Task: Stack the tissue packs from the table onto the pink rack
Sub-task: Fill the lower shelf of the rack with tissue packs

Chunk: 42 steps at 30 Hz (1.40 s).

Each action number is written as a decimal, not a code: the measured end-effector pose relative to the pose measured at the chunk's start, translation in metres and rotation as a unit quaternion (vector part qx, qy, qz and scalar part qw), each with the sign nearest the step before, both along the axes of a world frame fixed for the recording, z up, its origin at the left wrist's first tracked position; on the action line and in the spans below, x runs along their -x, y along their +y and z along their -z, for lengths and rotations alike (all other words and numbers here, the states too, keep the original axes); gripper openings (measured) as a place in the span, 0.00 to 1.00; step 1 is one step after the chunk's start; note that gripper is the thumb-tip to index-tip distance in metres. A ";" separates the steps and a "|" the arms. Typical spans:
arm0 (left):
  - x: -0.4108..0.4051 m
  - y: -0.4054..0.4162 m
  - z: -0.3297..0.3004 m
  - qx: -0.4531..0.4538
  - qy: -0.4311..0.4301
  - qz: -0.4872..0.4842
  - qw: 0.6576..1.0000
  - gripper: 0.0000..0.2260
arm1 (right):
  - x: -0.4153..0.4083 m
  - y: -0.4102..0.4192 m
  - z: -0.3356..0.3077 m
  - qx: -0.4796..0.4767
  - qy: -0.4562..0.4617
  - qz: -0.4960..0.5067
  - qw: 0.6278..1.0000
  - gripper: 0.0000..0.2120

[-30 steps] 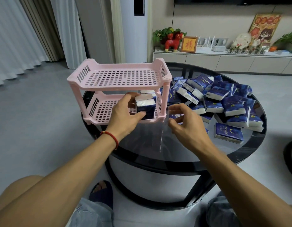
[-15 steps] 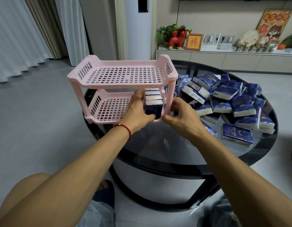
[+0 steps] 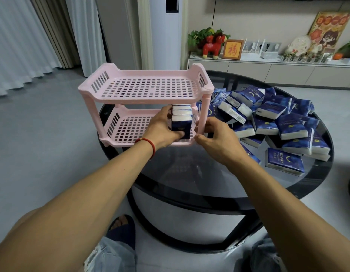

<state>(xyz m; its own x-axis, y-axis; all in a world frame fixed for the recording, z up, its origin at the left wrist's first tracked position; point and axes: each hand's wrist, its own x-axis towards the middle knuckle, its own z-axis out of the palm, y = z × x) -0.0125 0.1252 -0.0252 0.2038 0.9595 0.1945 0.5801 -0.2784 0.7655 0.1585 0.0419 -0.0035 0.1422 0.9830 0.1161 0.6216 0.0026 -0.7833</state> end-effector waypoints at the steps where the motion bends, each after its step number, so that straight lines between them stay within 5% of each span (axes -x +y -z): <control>1: 0.000 0.000 0.000 0.003 -0.004 -0.002 1.000 0.37 | 0.000 0.000 0.000 0.001 -0.002 -0.002 1.000 0.14; 22: 0.000 -0.008 -0.007 0.065 -0.032 0.039 0.997 0.44 | -0.017 -0.018 -0.018 -0.013 0.020 0.005 1.000 0.20; 29: 0.007 -0.038 -0.027 0.055 0.074 -0.020 0.996 0.34 | -0.076 -0.053 -0.026 0.023 -0.216 0.090 0.972 0.10; 35: 0.016 -0.094 -0.022 -0.106 0.257 -0.108 0.954 0.21 | -0.070 -0.068 -0.005 0.124 -0.337 0.043 0.932 0.21; 38: 0.013 -0.114 -0.026 -0.144 0.193 -0.059 0.969 0.15 | -0.080 -0.071 -0.017 0.147 -0.215 0.025 0.965 0.11; 40: 0.009 -0.121 -0.028 -0.079 0.068 -0.001 0.995 0.12 | -0.079 -0.078 -0.031 0.174 0.015 -0.009 0.985 0.09; 42: 0.002 -0.125 -0.029 -0.015 -0.031 0.043 0.998 0.12 | -0.071 -0.085 -0.042 0.210 0.232 -0.041 0.949 0.16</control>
